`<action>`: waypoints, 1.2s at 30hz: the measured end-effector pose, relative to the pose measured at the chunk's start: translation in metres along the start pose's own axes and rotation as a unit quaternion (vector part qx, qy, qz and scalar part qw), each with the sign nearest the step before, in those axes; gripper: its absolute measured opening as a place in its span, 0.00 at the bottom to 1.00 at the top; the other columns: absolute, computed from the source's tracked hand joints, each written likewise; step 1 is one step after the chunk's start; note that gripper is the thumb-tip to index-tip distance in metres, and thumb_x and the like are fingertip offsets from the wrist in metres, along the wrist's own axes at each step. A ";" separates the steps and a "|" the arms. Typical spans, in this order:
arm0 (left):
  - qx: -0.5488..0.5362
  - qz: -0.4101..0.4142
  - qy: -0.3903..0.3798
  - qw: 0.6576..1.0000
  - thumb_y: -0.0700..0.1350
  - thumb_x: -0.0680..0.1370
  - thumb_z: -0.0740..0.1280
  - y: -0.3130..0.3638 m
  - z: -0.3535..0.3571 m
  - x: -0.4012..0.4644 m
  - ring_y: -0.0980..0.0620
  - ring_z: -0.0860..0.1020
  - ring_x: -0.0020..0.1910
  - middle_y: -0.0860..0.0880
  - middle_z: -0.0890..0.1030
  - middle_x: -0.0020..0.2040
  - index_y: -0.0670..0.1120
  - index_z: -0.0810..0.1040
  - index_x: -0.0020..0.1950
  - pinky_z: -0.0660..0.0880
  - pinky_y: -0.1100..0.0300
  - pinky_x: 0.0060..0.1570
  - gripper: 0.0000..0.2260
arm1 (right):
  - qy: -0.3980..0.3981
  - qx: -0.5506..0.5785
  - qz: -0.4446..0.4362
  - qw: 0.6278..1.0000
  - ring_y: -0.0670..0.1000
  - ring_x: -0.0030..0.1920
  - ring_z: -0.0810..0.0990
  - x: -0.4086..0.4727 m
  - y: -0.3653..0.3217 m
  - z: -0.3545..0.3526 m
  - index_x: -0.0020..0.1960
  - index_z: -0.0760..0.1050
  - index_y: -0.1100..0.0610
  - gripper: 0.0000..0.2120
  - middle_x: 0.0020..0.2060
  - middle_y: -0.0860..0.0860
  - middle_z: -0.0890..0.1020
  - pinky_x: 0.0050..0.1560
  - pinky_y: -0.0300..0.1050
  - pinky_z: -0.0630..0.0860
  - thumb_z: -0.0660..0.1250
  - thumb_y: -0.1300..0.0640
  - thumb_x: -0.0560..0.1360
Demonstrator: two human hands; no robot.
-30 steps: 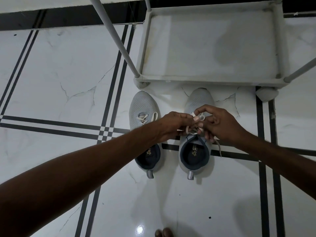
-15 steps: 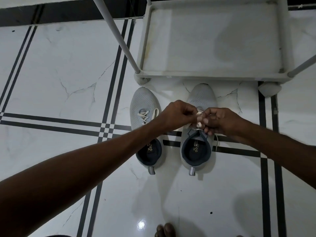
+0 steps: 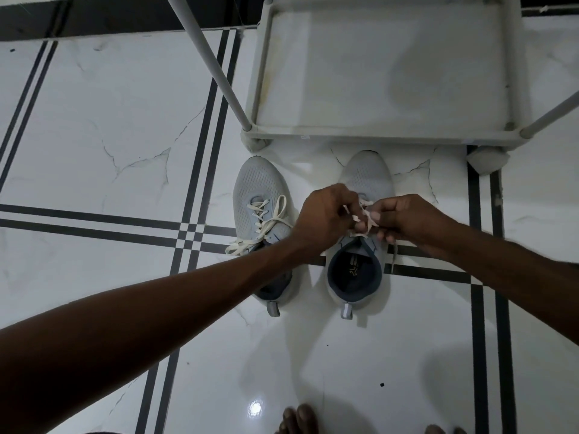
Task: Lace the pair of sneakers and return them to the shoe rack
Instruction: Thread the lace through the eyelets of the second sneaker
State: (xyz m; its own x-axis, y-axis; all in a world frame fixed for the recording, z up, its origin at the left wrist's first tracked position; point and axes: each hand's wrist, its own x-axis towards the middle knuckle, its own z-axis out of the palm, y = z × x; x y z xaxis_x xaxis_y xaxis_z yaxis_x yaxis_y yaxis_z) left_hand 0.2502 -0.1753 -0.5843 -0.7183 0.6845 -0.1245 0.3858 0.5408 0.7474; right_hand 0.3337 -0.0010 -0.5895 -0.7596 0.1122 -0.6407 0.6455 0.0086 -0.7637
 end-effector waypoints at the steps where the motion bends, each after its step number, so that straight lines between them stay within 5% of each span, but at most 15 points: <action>1: -0.025 -0.027 -0.016 0.999 0.39 0.68 0.77 -0.009 -0.006 -0.005 0.55 0.80 0.36 0.51 0.83 0.38 0.43 0.83 0.38 0.74 0.61 0.38 0.04 | 0.060 -0.108 -0.053 0.991 0.48 0.26 0.79 0.001 0.007 -0.007 0.44 0.82 0.60 0.06 0.29 0.53 0.82 0.28 0.37 0.78 0.67 0.66 0.77; 3: -0.069 -0.087 -0.047 0.993 0.41 0.69 0.78 -0.029 -0.019 -0.021 0.62 0.80 0.34 0.55 0.83 0.35 0.42 0.82 0.37 0.74 0.67 0.37 0.07 | 0.148 -0.319 -0.138 0.926 0.44 0.23 0.79 0.002 0.020 -0.020 0.40 0.83 0.55 0.08 0.27 0.48 0.82 0.31 0.41 0.81 0.70 0.66 0.74; 5: -0.106 -0.124 -0.079 0.983 0.41 0.70 0.78 -0.043 -0.024 -0.037 0.64 0.79 0.35 0.56 0.84 0.34 0.40 0.82 0.37 0.76 0.64 0.42 0.07 | 0.155 -0.346 -0.128 0.916 0.44 0.23 0.80 -0.001 0.030 -0.021 0.36 0.82 0.52 0.12 0.26 0.46 0.81 0.29 0.37 0.78 0.71 0.67 0.73; 9: -0.213 -0.176 -0.081 0.958 0.42 0.70 0.78 -0.042 -0.025 -0.033 0.51 0.84 0.46 0.47 0.87 0.43 0.43 0.84 0.40 0.79 0.51 0.54 0.05 | 0.168 -0.226 -0.089 0.955 0.48 0.21 0.80 0.000 0.026 -0.015 0.43 0.84 0.57 0.07 0.27 0.52 0.83 0.23 0.38 0.76 0.68 0.64 0.77; 11: -0.283 -0.202 -0.069 0.935 0.41 0.73 0.76 -0.033 -0.031 -0.023 0.45 0.84 0.46 0.42 0.87 0.49 0.45 0.83 0.40 0.80 0.56 0.45 0.04 | 0.170 -0.127 -0.088 0.973 0.53 0.23 0.80 0.000 0.013 -0.014 0.47 0.83 0.59 0.06 0.29 0.55 0.83 0.24 0.41 0.76 0.67 0.63 0.78; 14: -0.355 -0.233 -0.090 0.901 0.41 0.78 0.70 -0.019 -0.030 -0.014 0.56 0.75 0.34 0.39 0.86 0.54 0.47 0.81 0.41 0.68 0.67 0.29 0.06 | 0.088 0.075 -0.025 0.993 0.51 0.26 0.77 0.001 -0.005 -0.003 0.54 0.79 0.66 0.08 0.34 0.57 0.83 0.23 0.38 0.72 0.64 0.63 0.80; 17: -0.418 -0.279 -0.120 0.856 0.43 0.81 0.66 -0.011 -0.025 -0.005 0.59 0.75 0.30 0.35 0.84 0.55 0.47 0.82 0.46 0.67 0.68 0.26 0.06 | -0.003 0.183 0.040 0.982 0.46 0.28 0.75 0.005 -0.013 0.006 0.56 0.79 0.61 0.09 0.38 0.54 0.85 0.27 0.36 0.69 0.61 0.61 0.81; 20: -0.455 -0.306 -0.145 0.823 0.43 0.83 0.63 -0.009 -0.023 -0.001 0.60 0.76 0.30 0.46 0.83 0.44 0.39 0.80 0.61 0.69 0.70 0.27 0.12 | -0.052 0.266 0.080 0.959 0.44 0.28 0.73 0.009 -0.016 0.003 0.56 0.80 0.58 0.11 0.39 0.52 0.82 0.26 0.33 0.69 0.59 0.61 0.81; 22: -0.471 -0.310 -0.155 0.811 0.43 0.83 0.62 -0.013 -0.022 -0.001 0.59 0.77 0.32 0.49 0.82 0.41 0.38 0.79 0.63 0.72 0.70 0.30 0.13 | -0.062 0.329 0.107 0.936 0.42 0.26 0.72 0.009 -0.019 0.000 0.57 0.78 0.60 0.10 0.38 0.53 0.81 0.21 0.30 0.69 0.58 0.63 0.81; 28: -0.500 -0.283 -0.175 0.800 0.40 0.83 0.60 -0.019 -0.021 -0.007 0.57 0.83 0.43 0.45 0.84 0.52 0.38 0.80 0.60 0.78 0.68 0.40 0.11 | -0.091 0.401 0.133 0.902 0.42 0.24 0.73 0.012 -0.019 -0.003 0.55 0.76 0.62 0.10 0.50 0.55 0.83 0.18 0.27 0.67 0.57 0.63 0.81; 33: -0.499 -0.325 -0.176 0.784 0.47 0.85 0.58 -0.017 -0.020 -0.010 0.55 0.81 0.32 0.47 0.84 0.44 0.45 0.79 0.48 0.74 0.67 0.29 0.13 | -0.162 0.437 0.159 0.870 0.42 0.23 0.69 0.019 -0.017 -0.005 0.45 0.71 0.60 0.09 0.31 0.51 0.71 0.16 0.29 0.64 0.55 0.59 0.81; 36: -0.513 -0.324 -0.203 0.768 0.49 0.85 0.56 -0.022 -0.017 -0.011 0.56 0.71 0.27 0.49 0.71 0.36 0.46 0.75 0.43 0.68 0.67 0.25 0.14 | -0.212 0.385 0.167 0.882 0.42 0.21 0.66 0.026 -0.011 -0.012 0.42 0.69 0.58 0.08 0.27 0.49 0.65 0.14 0.30 0.61 0.57 0.58 0.79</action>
State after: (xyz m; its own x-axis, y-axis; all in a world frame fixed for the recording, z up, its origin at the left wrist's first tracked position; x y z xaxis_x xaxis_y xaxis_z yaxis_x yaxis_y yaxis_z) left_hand 0.2399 -0.2028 -0.5879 -0.2474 0.6418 -0.7258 -0.7863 0.3047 0.5374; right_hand 0.3079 0.0134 -0.5966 -0.6038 -0.4032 -0.6877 0.7176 -0.6505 -0.2488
